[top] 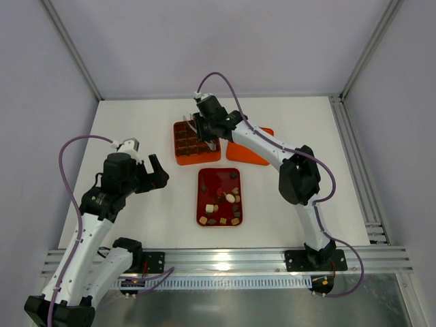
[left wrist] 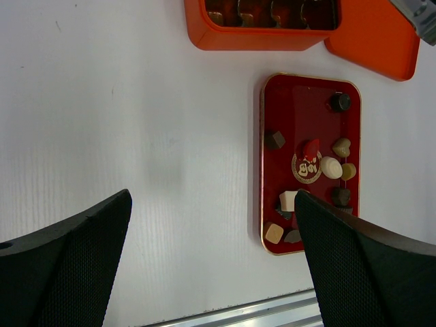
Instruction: Pack the chocolate
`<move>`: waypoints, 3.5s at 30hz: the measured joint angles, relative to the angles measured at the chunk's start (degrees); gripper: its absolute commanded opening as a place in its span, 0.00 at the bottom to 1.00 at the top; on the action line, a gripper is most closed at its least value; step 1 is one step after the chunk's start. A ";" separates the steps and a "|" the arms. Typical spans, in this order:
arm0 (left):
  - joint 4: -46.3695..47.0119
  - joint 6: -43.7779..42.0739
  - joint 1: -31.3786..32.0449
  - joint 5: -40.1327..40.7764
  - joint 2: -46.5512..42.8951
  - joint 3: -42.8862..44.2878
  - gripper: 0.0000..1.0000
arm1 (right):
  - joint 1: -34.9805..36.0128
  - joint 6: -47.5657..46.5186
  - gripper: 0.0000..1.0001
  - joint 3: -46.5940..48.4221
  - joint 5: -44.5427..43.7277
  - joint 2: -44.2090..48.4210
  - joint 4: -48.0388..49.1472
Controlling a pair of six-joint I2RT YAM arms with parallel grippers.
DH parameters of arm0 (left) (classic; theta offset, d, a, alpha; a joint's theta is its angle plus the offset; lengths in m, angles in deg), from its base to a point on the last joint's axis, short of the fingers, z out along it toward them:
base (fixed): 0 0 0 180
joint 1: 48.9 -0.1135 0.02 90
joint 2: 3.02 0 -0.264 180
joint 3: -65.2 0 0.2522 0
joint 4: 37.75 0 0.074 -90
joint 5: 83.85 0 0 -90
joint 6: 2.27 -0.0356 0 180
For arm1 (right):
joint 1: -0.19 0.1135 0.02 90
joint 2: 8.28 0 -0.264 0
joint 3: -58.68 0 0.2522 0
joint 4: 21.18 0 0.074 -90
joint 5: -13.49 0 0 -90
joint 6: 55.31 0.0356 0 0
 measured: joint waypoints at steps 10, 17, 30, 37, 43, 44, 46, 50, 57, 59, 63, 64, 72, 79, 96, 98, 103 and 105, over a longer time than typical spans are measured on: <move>0.00 0.00 0.00 0.00 0.00 0.00 1.00 | 0.00 -0.81 0.41 1.40 -0.63 0.83 -1.57; 0.00 0.00 0.00 0.00 0.00 0.00 1.00 | 0.24 -0.52 0.41 -11.82 -0.61 14.88 -2.10; 0.00 0.00 0.04 0.00 -0.09 0.00 1.00 | 10.84 5.31 0.40 -46.51 -1.09 48.41 -1.42; 0.00 0.00 0.04 0.00 -0.07 0.00 1.00 | 14.82 8.59 0.40 -53.83 -1.27 52.33 -2.84; 0.00 0.00 0.04 0.09 -0.07 0.00 1.00 | 15.34 9.73 0.41 -55.23 -1.03 51.30 -1.90; 0.00 0.00 0.07 0.09 -0.07 0.00 1.00 | 15.39 9.77 0.41 -55.28 -0.94 50.73 -1.55; 0.00 0.00 0.11 0.22 -0.07 0.00 1.00 | 15.52 9.79 0.41 -55.28 -0.59 49.51 -0.83; 0.00 0.00 0.15 0.28 -0.04 0.00 1.00 | 15.76 9.79 0.41 -55.28 0.09 47.95 0.11; 0.00 0.00 0.31 0.48 0.00 0.00 1.00 | 16.00 9.79 0.41 -55.28 0.66 46.05 1.05; 0.00 0.00 0.33 0.48 -0.02 0.00 1.00 | 16.09 9.79 0.41 -55.28 0.74 45.38 1.46; 0.00 0.00 0.33 0.48 -0.02 0.00 1.00 | 16.24 9.79 0.41 -55.28 0.96 43.98 2.10; 0.00 0.00 0.33 0.48 -0.02 0.00 1.00 | 16.24 9.79 0.41 -55.28 1.01 43.56 2.25; 0.00 0.00 0.33 0.50 -0.02 0.00 1.00 | 16.26 9.77 0.34 -55.28 1.05 40.96 2.93; 0.00 0.00 0.37 0.50 -0.02 0.00 1.00 | 16.28 9.94 0.26 -55.28 0.85 40.76 2.91; 0.00 0.00 0.42 0.50 -0.42 0.00 1.00 | 6.47 4.42 0.26 -38.05 0.50 38.99 -1.77; 0.00 0.00 0.42 0.48 -0.42 0.00 1.00 | 3.85 3.39 0.26 -34.53 0.74 36.11 -1.20; 0.00 0.00 0.44 0.48 -0.39 0.00 1.00 | -0.72 1.09 0.26 -26.05 1.03 26.47 -0.22; 0.00 0.00 0.48 0.50 -0.39 0.00 1.00 | -1.73 0.39 0.26 -22.75 1.05 22.38 -0.02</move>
